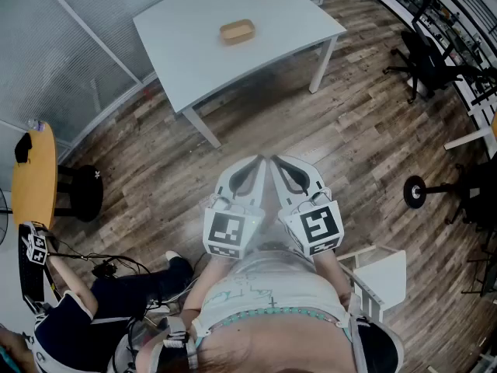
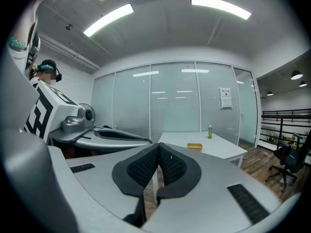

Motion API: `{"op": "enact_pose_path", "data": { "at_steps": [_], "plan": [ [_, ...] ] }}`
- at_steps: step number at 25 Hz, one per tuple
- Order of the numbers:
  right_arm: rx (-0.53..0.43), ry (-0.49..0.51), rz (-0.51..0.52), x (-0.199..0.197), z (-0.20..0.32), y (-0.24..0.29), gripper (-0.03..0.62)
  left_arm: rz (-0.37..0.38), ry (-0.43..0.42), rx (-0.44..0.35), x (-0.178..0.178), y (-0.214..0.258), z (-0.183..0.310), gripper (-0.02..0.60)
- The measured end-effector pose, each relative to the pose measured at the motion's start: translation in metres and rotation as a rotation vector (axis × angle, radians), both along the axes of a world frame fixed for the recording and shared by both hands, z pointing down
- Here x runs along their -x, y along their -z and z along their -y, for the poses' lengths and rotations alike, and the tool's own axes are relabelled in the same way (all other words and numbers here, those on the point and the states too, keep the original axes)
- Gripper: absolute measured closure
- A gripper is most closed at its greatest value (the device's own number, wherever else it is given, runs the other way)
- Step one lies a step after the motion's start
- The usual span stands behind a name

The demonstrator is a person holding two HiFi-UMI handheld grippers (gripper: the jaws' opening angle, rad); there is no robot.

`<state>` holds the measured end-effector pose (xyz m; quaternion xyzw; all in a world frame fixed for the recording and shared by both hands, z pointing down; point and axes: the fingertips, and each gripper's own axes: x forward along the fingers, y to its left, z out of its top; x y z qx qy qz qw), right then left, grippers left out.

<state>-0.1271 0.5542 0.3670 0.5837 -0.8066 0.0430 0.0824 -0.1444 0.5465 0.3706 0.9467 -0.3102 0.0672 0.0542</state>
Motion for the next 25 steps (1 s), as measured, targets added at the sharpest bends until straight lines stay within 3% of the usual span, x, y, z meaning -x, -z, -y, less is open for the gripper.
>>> {"op": "enact_pose_path", "data": {
  "at_steps": [25],
  "plan": [
    [0.024,0.046,0.067,-0.040,0.008,-0.016,0.594,-0.020,0.072,0.065,-0.025,-0.021,0.005,0.580]
  ]
}}
